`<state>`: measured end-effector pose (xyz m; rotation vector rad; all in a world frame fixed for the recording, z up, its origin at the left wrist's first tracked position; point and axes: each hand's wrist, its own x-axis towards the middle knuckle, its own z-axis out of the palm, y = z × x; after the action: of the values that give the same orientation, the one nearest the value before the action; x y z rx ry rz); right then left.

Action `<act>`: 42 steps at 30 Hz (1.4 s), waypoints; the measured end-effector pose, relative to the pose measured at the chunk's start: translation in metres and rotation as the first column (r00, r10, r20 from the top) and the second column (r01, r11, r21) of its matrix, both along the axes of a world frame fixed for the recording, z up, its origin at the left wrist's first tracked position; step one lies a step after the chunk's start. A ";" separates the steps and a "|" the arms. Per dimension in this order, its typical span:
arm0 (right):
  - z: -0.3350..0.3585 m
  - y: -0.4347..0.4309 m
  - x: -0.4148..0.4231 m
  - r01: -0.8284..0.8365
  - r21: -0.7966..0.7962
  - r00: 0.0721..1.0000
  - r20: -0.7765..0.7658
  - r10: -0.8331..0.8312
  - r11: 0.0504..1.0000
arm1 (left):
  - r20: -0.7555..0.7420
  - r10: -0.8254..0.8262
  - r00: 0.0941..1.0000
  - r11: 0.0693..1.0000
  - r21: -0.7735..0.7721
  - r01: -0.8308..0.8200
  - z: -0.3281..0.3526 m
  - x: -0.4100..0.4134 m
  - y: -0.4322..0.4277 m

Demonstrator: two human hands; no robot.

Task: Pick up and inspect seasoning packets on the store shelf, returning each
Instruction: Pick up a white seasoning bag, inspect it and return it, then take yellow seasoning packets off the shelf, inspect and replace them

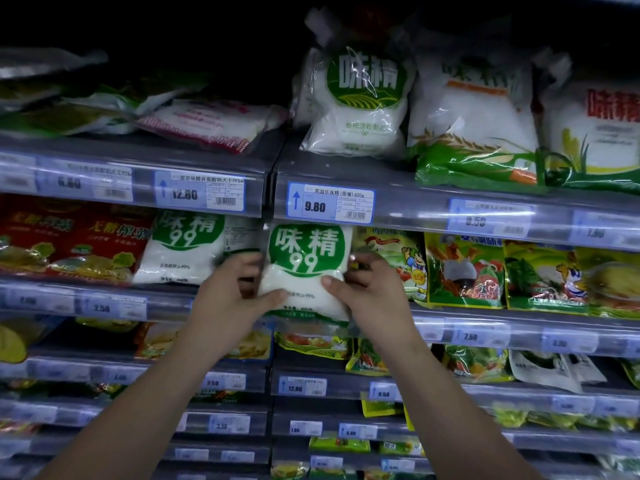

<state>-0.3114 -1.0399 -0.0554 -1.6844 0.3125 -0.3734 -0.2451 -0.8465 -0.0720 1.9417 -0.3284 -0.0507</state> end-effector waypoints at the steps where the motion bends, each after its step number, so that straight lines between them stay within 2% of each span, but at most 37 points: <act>1: 0.000 0.001 0.006 0.009 -0.025 1.000 0.006 -0.009 1.000 | 0.015 0.013 1.000 1.000 0.009 -0.013 0.000 0.002 0.001; 7: 0.006 0.007 0.037 -0.006 -0.213 0.998 0.052 0.017 0.977 | 0.180 0.072 0.981 0.996 0.035 -0.079 0.010 0.018 -0.004; 13: 0.003 0.008 0.044 -0.029 -0.449 1.000 -0.020 0.022 0.893 | 0.251 0.029 0.968 0.968 0.234 -0.089 0.001 0.022 -0.005; 16: 0.004 0.008 0.038 -0.052 -0.539 0.998 -0.065 0.020 0.841 | 0.277 0.041 0.960 0.959 0.260 -0.116 -0.002 0.022 -0.004; 20: 0.007 -0.003 0.022 -0.020 -0.493 0.999 -0.041 0.000 0.870 | 0.348 0.067 0.935 0.926 0.327 -0.188 -0.005 0.017 -0.006; 24: 0.008 -0.034 -0.009 0.177 -0.450 0.984 0.107 -0.144 0.875 | 0.463 0.052 0.885 0.892 0.376 -0.250 0.004 0.004 -0.014; 27: 0.001 -0.062 -0.033 0.280 -0.381 0.959 0.156 -0.237 0.881 | 0.548 -0.029 0.836 0.926 0.330 -0.185 0.015 -0.014 -0.035; 30: -0.008 -0.079 -0.047 0.311 -0.366 0.950 0.129 -0.284 0.877 | 0.508 -0.135 0.851 0.954 0.299 -0.027 0.026 -0.036 -0.073; 35: -0.015 -0.079 -0.060 0.248 -0.465 0.967 0.068 -0.245 0.850 | 0.270 -0.157 0.950 0.897 0.441 0.022 0.023 -0.030 -0.132; 37: -0.017 -0.078 -0.063 0.210 -0.475 0.976 0.057 -0.208 0.855 | 0.154 -0.139 0.978 0.923 0.377 0.072 0.020 -0.024 -0.144; 42: -0.018 -0.082 -0.069 0.169 -0.435 0.985 0.044 -0.167 0.884 | -0.017 -0.029 0.999 0.995 0.091 0.030 0.012 -0.013 -0.151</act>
<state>-0.3803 -1.1217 -0.0737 -2.1047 0.3935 -0.6129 -0.2582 -0.9973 -0.0600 2.0261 -0.3494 -0.1020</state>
